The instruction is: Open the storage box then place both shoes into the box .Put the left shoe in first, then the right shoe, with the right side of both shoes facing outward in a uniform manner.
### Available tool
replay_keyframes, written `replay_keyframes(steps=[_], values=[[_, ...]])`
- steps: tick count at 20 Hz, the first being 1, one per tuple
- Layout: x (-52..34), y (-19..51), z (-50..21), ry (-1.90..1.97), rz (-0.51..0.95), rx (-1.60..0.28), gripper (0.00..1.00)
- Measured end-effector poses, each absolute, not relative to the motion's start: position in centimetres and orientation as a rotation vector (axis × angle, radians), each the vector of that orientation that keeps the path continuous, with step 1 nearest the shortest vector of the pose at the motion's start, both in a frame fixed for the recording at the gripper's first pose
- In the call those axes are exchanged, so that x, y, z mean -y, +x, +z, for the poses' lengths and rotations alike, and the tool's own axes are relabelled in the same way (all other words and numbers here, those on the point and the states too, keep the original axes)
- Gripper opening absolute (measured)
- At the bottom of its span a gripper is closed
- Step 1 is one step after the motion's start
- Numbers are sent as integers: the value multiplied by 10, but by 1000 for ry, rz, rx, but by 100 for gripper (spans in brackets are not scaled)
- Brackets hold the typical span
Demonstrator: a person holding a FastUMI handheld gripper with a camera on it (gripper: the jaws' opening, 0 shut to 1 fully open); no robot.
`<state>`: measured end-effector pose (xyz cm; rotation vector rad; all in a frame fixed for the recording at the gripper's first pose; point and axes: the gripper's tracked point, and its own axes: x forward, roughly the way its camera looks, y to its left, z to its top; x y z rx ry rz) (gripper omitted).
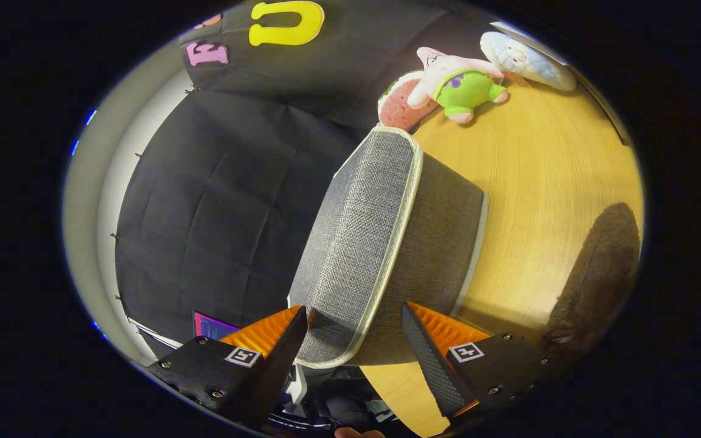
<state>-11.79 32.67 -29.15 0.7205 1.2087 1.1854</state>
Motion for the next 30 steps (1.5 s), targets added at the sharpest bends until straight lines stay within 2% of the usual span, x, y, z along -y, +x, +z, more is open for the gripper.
replay_keyframes(steps=[4,6,7,9,11,13,14,22,30], values=[[-329,-116,-289,737,1187,-1222,96],[-332,-121,-283,745,1200,-1241,82],[-330,-122,-285,743,1200,-1260,82],[-334,-127,-289,746,1212,-1273,60],[-330,-118,-277,806,1205,-1270,19],[-328,-117,-268,810,1213,-1246,17],[-327,-118,-260,842,1216,-1258,0],[-330,-119,-251,754,1151,-1293,0],[-350,-112,-189,669,1128,-1221,0]])
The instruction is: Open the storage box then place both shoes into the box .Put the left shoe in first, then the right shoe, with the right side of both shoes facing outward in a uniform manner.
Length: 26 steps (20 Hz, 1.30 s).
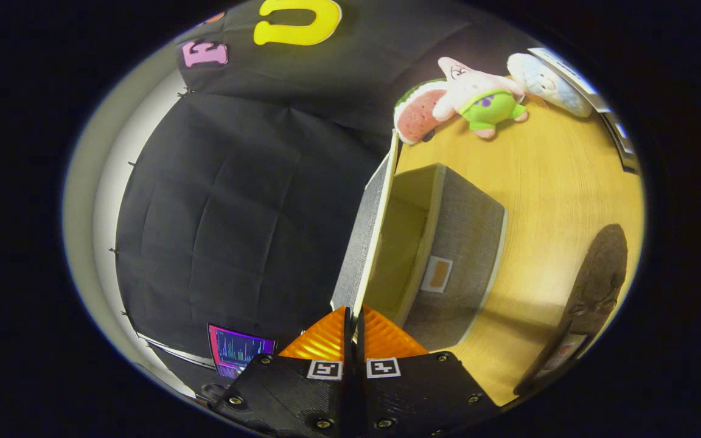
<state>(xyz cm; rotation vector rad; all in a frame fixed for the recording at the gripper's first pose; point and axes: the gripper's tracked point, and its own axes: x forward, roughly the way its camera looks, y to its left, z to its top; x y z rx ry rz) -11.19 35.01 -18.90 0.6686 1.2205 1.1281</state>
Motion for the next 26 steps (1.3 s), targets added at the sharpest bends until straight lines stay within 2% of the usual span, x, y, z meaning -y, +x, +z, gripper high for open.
replay_keyframes(steps=[6,13,26], values=[[-399,-109,-135,635,1202,-1155,0],[-498,-130,-95,555,1320,-1113,0],[-627,-159,-128,491,1325,-1185,0]])
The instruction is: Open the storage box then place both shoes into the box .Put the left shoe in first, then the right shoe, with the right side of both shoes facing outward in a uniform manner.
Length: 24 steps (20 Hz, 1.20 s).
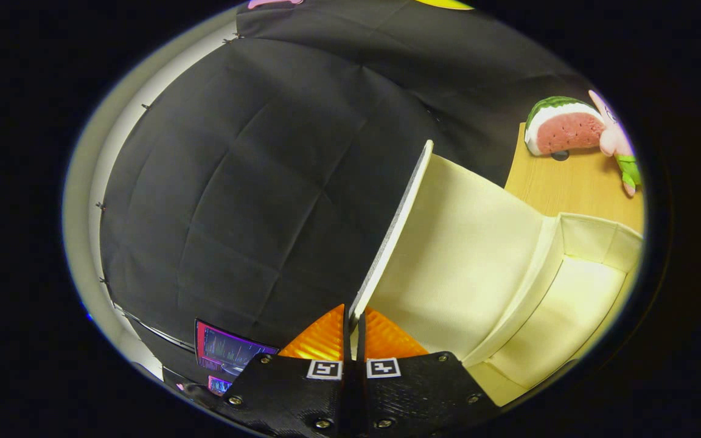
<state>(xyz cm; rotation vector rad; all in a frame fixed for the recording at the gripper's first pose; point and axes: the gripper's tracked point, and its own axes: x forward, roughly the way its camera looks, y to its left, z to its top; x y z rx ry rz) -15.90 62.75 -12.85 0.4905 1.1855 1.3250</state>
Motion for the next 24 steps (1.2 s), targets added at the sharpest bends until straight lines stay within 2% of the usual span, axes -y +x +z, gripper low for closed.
replay_keyframes(steps=[8,16,19,21,23,24], values=[[-698,-180,-206,389,1221,-1269,0],[-712,-177,-272,283,1101,-1285,0],[-713,-177,-270,260,1082,-1267,7],[-710,-164,-268,204,1063,-1222,31],[-708,-155,-254,204,1070,-1175,37],[-702,-152,-246,198,1072,-1162,37]])
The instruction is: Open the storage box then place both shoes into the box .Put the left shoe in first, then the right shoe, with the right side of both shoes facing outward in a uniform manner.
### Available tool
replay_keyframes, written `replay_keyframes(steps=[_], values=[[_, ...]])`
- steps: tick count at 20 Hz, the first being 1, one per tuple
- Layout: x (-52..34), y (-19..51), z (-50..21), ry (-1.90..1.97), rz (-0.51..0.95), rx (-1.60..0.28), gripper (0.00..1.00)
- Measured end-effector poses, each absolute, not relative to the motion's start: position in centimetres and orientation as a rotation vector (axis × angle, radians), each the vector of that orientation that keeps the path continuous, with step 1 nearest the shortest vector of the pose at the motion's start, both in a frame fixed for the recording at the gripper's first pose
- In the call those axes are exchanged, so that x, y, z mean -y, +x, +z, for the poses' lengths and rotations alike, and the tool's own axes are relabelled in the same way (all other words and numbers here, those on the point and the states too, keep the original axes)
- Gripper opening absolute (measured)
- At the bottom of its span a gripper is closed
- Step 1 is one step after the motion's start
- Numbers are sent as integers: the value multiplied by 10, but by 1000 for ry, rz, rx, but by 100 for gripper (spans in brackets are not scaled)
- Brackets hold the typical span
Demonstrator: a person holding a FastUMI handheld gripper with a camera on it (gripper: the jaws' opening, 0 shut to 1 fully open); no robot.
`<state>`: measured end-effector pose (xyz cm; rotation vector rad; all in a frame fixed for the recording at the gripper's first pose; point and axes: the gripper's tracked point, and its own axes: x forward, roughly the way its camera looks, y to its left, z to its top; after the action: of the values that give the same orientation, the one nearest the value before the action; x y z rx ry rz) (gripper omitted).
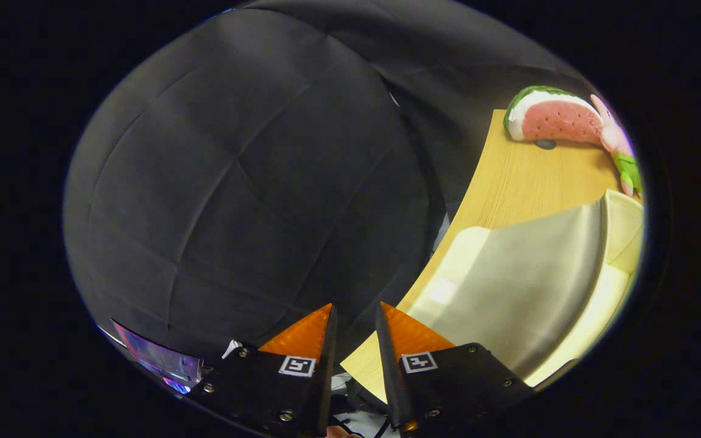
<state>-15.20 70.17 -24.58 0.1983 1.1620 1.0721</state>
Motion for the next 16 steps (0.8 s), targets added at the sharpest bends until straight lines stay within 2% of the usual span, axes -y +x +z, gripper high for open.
replay_keyframes(steps=[6,16], values=[[-628,-126,-195,199,1072,-1057,37],[-434,-48,-164,118,871,-837,37]])
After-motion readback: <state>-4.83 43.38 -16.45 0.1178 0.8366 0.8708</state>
